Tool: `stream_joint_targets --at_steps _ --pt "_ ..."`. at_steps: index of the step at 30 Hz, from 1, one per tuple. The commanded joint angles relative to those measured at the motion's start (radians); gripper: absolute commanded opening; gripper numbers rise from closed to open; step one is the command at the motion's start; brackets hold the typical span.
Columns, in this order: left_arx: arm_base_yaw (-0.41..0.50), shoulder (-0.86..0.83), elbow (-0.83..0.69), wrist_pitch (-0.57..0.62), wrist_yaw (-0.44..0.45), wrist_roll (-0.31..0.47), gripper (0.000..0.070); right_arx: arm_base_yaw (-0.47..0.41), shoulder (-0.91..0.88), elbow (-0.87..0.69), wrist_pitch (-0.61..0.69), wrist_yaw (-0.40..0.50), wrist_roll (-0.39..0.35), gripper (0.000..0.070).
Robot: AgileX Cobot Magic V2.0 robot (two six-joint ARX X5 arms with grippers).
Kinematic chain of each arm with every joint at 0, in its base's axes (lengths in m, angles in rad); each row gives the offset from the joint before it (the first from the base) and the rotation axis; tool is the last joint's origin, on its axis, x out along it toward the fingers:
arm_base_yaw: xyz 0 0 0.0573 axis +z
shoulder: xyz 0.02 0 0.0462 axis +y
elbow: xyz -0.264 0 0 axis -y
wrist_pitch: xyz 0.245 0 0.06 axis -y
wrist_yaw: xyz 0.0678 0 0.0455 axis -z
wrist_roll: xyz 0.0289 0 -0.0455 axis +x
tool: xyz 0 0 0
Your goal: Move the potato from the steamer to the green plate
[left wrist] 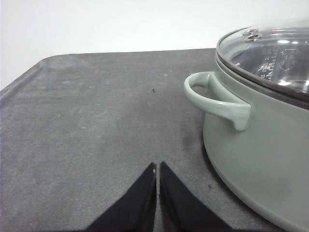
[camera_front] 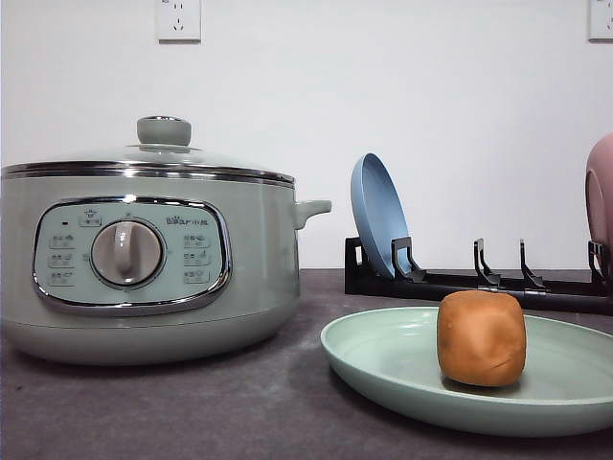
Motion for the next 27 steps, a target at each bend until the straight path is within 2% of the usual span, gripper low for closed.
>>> stream_joint_targets --at_steps 1,27 --pt "0.0 -0.002 -0.02 -0.007 -0.002 -0.002 0.0002 -0.002 -0.003 -0.005 0.002 -0.001 0.01 0.0001" --pt "0.0 -0.002 -0.02 -0.007 -0.002 -0.002 0.0002 -0.002 -0.003 -0.005 0.002 -0.001 0.01 0.0001"
